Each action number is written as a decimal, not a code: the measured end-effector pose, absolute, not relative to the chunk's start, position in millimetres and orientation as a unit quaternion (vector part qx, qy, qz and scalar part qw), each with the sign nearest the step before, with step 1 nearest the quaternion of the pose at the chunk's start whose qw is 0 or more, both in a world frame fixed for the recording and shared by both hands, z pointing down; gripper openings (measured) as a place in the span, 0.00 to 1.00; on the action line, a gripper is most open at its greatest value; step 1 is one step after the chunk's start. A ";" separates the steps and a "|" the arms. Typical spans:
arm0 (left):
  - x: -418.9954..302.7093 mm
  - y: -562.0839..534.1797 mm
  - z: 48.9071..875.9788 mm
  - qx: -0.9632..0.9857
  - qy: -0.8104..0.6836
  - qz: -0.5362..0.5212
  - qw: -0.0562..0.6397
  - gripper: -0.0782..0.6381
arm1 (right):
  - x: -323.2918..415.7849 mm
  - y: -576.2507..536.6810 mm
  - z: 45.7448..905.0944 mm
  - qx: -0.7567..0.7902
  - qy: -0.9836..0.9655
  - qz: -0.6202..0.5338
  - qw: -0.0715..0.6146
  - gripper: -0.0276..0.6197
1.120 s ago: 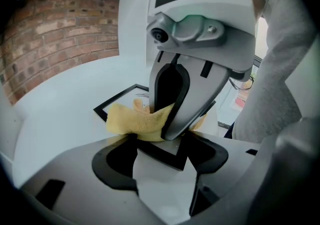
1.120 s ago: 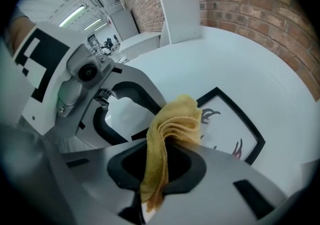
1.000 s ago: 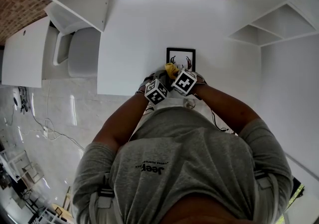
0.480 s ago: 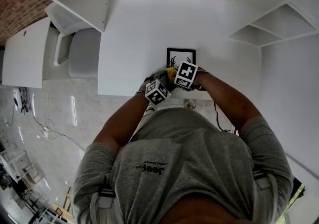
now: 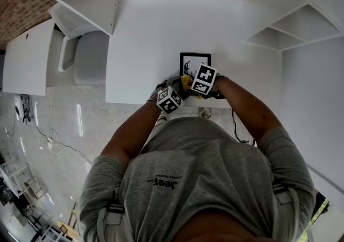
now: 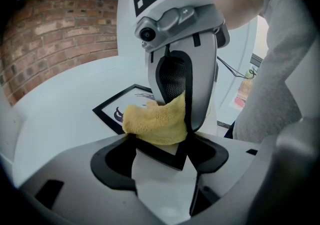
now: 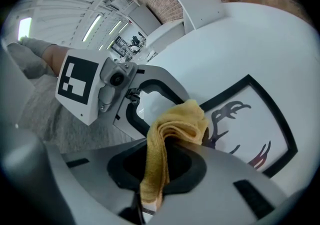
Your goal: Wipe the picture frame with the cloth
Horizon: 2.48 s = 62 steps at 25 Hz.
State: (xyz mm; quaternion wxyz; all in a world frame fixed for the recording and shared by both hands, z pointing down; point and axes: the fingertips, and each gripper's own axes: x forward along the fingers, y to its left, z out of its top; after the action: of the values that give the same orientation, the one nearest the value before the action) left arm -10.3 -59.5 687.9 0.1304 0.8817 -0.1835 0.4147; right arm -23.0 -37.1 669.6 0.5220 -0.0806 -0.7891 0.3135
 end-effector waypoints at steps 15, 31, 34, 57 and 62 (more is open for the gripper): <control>-10.3 -58.8 687.8 0.880 -0.180 0.421 0.130 0.55 | -23.3 -37.3 670.0 -0.053 -0.798 0.319 0.508 0.13; -10.1 -61.2 688.2 0.880 -0.184 0.418 0.133 0.55 | -10.2 -92.4 655.5 0.070 -0.856 0.284 0.426 0.13; -10.5 -60.5 688.0 0.880 -0.184 0.418 0.133 0.55 | -16.8 -134.5 647.9 0.146 -0.865 0.258 0.406 0.13; -9.9 -59.9 688.0 0.880 -0.185 0.416 0.133 0.55 | -55.4 -169.3 674.3 0.141 -0.846 0.074 0.508 0.13; -10.9 -60.2 687.8 0.880 -0.185 0.416 0.133 0.55 | -56.8 -185.7 670.4 0.167 -0.845 0.063 0.504 0.13</control>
State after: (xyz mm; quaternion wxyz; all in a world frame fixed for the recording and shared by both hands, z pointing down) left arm -10.9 -60.2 687.8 0.1331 0.8803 -0.1849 0.4161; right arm -56.8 -185.7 670.4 0.5044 0.1674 -0.8447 0.0633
